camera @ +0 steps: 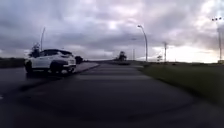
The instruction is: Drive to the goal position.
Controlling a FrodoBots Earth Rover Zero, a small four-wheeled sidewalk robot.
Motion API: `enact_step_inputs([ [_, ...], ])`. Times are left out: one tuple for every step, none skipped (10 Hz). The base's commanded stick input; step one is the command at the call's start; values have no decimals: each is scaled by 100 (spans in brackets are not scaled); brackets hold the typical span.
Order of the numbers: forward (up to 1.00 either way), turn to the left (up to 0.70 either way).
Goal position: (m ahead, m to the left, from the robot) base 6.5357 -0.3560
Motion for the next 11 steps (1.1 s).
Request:
enact_step_inputs([
  [70, 0],
  [70, 0],
  [70, 0],
  [70, 0],
  [70, 0],
  [70, 0],
  [70, 0],
  [70, 0],
  [70, 0],
  [70, 0],
  [70, -27],
])
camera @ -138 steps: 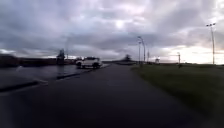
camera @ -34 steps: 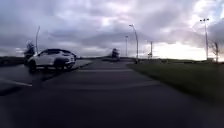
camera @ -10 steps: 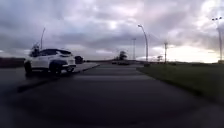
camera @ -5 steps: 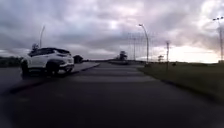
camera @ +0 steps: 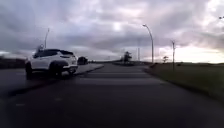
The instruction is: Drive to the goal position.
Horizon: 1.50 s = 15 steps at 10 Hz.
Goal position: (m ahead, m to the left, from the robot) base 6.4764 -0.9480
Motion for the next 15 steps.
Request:
enact_step_inputs([
  [70, -27],
  [70, -27],
  [70, -27],
  [70, -27],
  [70, -27],
  [70, -27],
  [70, -27],
  [70, -27],
  [70, -27],
  [70, -27],
  [70, -27],
  [70, -27],
  [70, -27],
  [70, -27],
  [70, -23],
])
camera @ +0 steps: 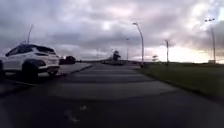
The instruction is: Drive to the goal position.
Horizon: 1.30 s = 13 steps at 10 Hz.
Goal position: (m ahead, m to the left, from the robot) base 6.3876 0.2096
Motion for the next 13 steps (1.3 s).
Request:
enact_step_inputs([
  [70, -19],
  [70, -15],
  [70, -11],
  [70, -7],
  [70, -3],
  [70, 0],
  [70, 0],
  [70, 0],
  [70, 0],
  [70, 0],
  [70, 0],
  [70, 0],
  [70, 0],
])
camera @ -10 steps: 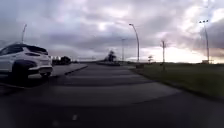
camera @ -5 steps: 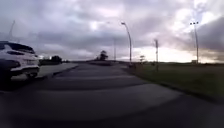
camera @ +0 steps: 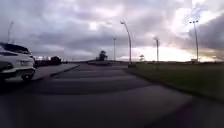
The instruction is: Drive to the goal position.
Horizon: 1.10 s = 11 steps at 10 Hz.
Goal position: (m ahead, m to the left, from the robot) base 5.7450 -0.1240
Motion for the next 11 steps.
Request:
enact_step_inputs([
  [70, 0],
  [70, 0],
  [70, 0],
  [70, 0],
  [70, 0],
  [70, 0],
  [70, 0],
  [70, 9],
  [70, 27],
  [70, 9],
  [70, 0],
])
